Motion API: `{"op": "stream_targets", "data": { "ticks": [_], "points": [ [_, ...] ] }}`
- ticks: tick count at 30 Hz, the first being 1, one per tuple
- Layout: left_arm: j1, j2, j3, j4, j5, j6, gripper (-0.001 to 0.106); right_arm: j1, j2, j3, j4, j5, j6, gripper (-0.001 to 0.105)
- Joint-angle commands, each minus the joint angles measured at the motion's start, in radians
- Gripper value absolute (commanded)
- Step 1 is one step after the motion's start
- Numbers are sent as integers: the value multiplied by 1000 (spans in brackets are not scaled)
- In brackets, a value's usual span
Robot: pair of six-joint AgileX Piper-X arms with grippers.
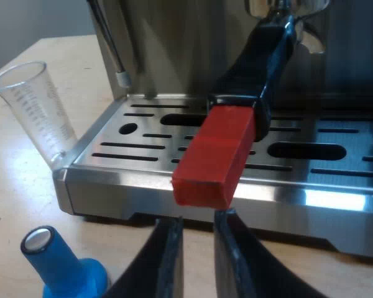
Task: Grind coffee beans and then tamp
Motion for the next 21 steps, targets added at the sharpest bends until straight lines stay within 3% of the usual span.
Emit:
{"op": "stream_targets", "data": {
  "ticks": [1,21],
  "points": [
    [-5,-2,0,-11,8,0,76,-2,6,-2,-6,10,-28,16],
    [-5,-2,0,-11,8,0,76,-2,109,-3,-159,38,-42,16]
  ]
}}
